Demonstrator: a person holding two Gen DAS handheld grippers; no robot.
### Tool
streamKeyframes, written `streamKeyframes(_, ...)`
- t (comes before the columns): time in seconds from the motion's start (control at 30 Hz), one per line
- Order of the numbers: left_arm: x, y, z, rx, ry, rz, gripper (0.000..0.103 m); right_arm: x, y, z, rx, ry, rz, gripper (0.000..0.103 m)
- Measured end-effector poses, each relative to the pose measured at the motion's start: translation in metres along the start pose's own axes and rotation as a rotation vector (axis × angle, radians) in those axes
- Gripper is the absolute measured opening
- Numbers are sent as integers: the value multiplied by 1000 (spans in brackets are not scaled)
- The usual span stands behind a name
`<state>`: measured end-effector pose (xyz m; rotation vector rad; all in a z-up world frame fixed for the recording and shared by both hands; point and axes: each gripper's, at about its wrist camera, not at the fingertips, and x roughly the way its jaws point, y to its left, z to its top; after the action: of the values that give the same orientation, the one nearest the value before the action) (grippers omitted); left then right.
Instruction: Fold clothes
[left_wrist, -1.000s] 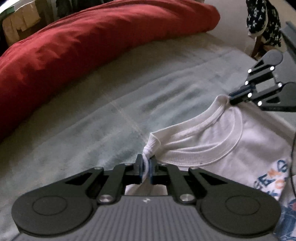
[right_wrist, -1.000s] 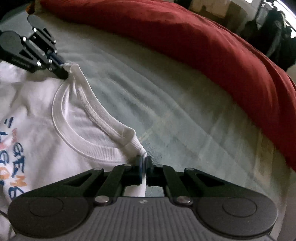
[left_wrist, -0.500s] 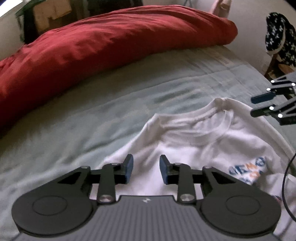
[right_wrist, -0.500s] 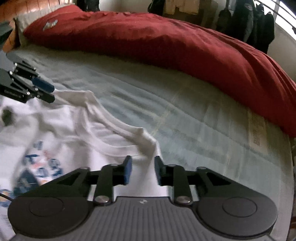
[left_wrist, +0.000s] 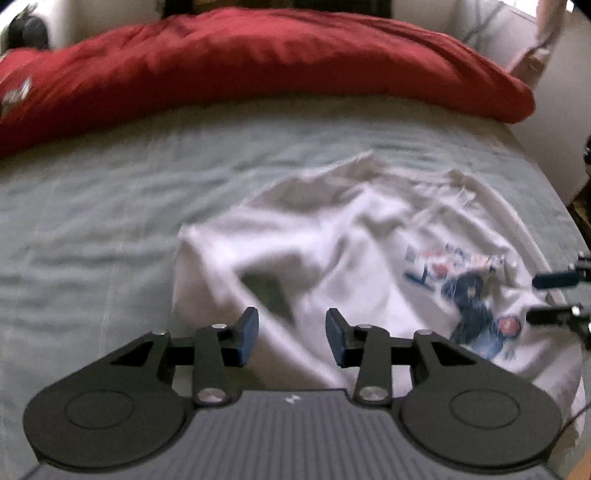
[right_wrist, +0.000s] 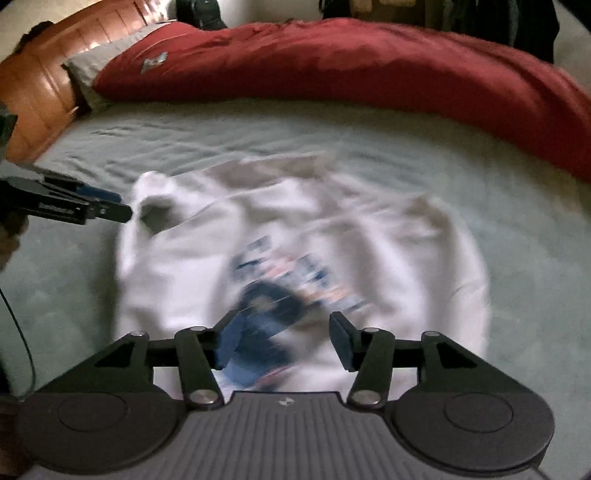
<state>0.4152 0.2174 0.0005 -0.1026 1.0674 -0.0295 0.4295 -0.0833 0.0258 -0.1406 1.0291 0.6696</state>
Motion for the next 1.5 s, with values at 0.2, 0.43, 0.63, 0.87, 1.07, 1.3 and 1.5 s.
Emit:
streamKeyframes(0.2, 13, 12, -55, -233, 78, -53, 40, 5, 42, -18, 20, 37, 87, 61)
streamKeyframes(0.43, 31, 8, -96, -446, 95, -154, 42, 8, 50, -27, 39, 52, 107, 62)
streamKeyframes(0.63, 42, -13, -100, -498, 86, -231, 45, 5, 52, -30, 27, 51, 118, 62)
streamKeyframes(0.87, 36, -21, -109, -527, 49, -168, 2, 5, 54, -32, 30, 23, 153, 67)
streamKeyframes(1.07, 2, 6, -108, -504, -32, -28, 0, 11, 55, -38, 27, 28, 139, 71)
streamKeyframes(1.3, -2, 35, -109, -565, 38, -168, 13, 11, 59, -38, 9, 28, 130, 73)
streamKeyframes(1.5, 33, 17, -136, -750, 112, -318, 27, 11, 63, -38, 1, 27, 143, 73)
